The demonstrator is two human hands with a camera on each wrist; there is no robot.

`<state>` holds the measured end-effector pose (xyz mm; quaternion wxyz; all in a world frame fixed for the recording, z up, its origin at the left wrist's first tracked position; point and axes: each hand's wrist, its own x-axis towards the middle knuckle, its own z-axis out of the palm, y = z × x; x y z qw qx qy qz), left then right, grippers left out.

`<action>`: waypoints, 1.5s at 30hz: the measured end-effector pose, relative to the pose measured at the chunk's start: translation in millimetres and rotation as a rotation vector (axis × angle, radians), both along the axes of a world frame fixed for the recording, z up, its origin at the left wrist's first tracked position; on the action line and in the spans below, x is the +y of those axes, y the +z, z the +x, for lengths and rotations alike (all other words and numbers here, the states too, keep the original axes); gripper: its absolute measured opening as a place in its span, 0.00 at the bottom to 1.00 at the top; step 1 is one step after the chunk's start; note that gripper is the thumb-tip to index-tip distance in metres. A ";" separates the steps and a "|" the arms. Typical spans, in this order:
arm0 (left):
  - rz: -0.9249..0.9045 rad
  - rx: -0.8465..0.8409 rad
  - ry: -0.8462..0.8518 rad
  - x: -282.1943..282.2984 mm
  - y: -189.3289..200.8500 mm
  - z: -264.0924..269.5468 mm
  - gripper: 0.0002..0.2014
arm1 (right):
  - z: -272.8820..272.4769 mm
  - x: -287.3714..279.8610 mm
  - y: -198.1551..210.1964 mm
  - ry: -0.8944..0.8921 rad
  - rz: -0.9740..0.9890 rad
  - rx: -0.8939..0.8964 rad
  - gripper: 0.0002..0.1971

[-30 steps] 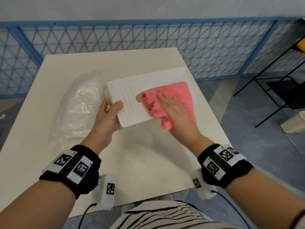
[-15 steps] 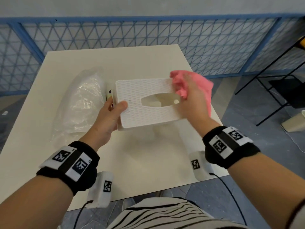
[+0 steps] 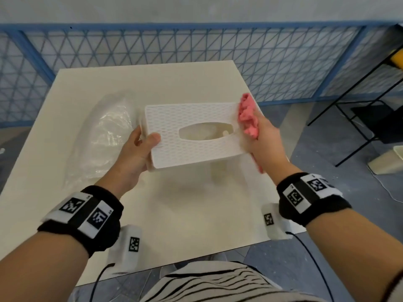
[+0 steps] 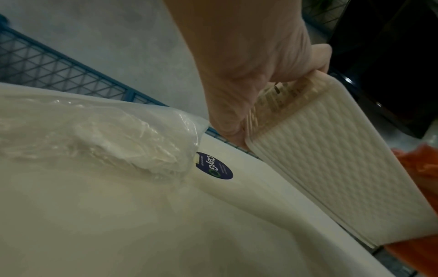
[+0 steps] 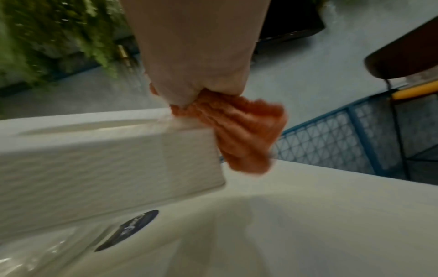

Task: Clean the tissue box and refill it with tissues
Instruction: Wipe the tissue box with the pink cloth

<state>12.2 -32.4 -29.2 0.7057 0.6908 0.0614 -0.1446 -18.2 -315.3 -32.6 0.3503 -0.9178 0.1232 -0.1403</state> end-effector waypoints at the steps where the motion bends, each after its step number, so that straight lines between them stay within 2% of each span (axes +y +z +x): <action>1: 0.005 0.000 -0.007 -2.8 -0.4 0.3 0.23 | 1.4 7.4 -0.4 0.018 0.053 -0.027 0.24; 2: 0.009 -0.002 -0.010 -6.7 0.0 0.9 0.24 | 1.9 20.9 -1.1 0.027 0.107 -0.075 0.23; 3: 0.009 -0.002 -0.011 -11.1 -0.5 2.1 0.25 | 2.6 33.4 -2.5 0.047 0.169 -0.164 0.17; 4: 0.006 -0.007 -0.009 -15.7 -0.2 3.1 0.26 | -4.5 50.2 3.0 0.072 0.151 -0.205 0.11; 5: 0.004 -0.015 -0.007 -19.8 0.2 3.8 0.25 | -8.2 66.3 4.8 0.133 0.199 -0.233 0.09; 7: 0.006 -0.028 -0.017 -26.6 1.9 3.7 0.28 | -19.9 93.9 0.9 0.438 0.051 -0.224 0.21; 8: 0.010 -0.032 -0.027 -28.2 2.1 3.2 0.31 | -25.3 99.4 -5.6 0.569 -0.135 -0.221 0.26; 9: 0.012 -0.039 -0.034 -28.1 1.1 2.8 0.32 | -27.0 95.8 -13.6 0.624 -0.225 -0.258 0.27; 11: 0.006 -0.044 -0.021 -24.4 -1.2 1.8 0.32 | -26.3 75.4 -22.2 0.649 -0.282 -0.301 0.27; 14: -0.019 -0.015 0.013 -19.6 0.0 1.8 0.26 | -22.2 40.5 -23.9 0.459 -0.317 -0.259 0.28; 16: -0.026 0.005 0.019 -18.2 2.5 2.3 0.20 | -18.0 19.5 -21.9 0.313 -0.260 -0.183 0.31; 19: -0.033 0.022 0.023 -17.8 6.0 2.9 0.17 | -14.4 7.1 -15.7 0.141 -0.141 -0.147 0.33; 21: -0.040 0.039 0.026 -16.7 6.6 3.0 0.16 | -14.4 7.6 -2.6 0.002 0.108 -0.090 0.28; 23: -0.039 0.049 0.018 -13.3 5.2 2.3 0.17 | -12.0 9.1 10.8 -0.118 0.372 0.045 0.17; 25: -0.044 0.055 0.005 -9.8 3.3 0.9 0.23 | -9.6 2.7 17.9 -0.160 0.603 0.104 0.20; 27: -0.058 0.073 0.002 -6.6 1.3 0.9 0.28 | -8.8 -4.1 18.0 -0.092 0.892 0.053 0.21; 30: -0.069 0.094 -0.010 -3.4 0.1 0.5 0.29 | -8.2 -9.9 11.3 -0.019 1.088 0.077 0.25; 35: -0.049 0.107 -0.032 0.2 2.3 -0.6 0.32 | -13.3 -6.7 8.2 0.057 1.093 0.238 0.24; 42: -0.055 0.142 -0.053 1.3 2.6 -3.3 0.23 | -5.6 -8.9 1.8 -0.046 1.075 0.219 0.32; 45: -0.047 0.145 -0.047 1.5 0.8 -4.0 0.28 | -4.4 -7.0 -0.5 -0.087 1.055 0.204 0.30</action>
